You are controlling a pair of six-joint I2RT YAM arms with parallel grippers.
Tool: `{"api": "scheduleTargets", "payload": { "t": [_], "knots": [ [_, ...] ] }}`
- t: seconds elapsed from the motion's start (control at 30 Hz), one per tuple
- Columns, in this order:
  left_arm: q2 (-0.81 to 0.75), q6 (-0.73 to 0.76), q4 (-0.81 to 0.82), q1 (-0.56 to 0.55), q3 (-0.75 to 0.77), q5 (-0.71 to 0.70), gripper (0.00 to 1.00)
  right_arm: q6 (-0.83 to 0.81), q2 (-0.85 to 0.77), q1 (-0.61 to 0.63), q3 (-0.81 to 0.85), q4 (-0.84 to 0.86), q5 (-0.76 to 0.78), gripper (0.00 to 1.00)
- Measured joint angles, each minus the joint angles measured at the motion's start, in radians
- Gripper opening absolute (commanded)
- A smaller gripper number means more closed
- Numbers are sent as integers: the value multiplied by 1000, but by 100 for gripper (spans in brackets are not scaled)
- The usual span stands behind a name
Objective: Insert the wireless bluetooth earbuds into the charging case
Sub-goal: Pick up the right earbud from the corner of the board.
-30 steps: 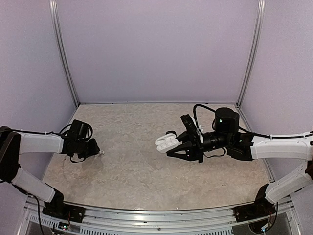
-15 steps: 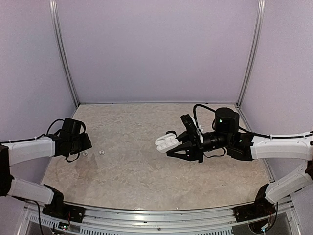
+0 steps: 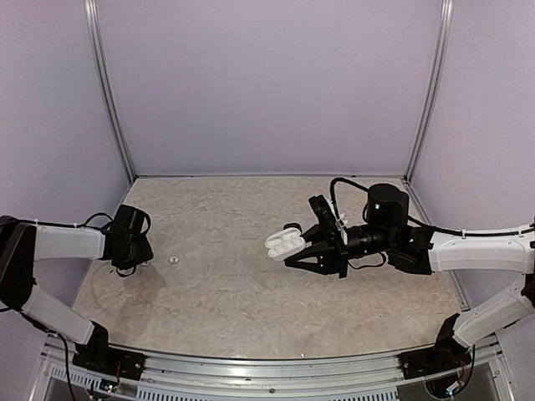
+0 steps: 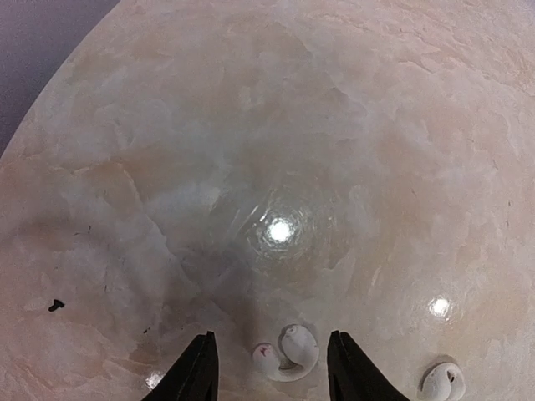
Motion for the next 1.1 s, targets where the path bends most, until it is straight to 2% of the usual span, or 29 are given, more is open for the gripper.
{"api": "scheduleTargets", "payload": {
  "t": [0.5, 0.77, 0.97, 1.1],
  "knots": [
    [144, -18, 72, 0, 32, 33, 25, 0, 0, 0, 0, -3, 0, 2],
    [135, -19, 63, 0, 32, 48, 4, -1, 0, 0, 0, -3, 0, 2],
    [58, -19, 26, -28, 35, 69, 1, -1, 0, 0, 0, -5, 0, 2],
    [-29, 11, -2, -124, 59, 107, 2, -1, 0, 0, -1, -6, 3, 2]
  ]
}}
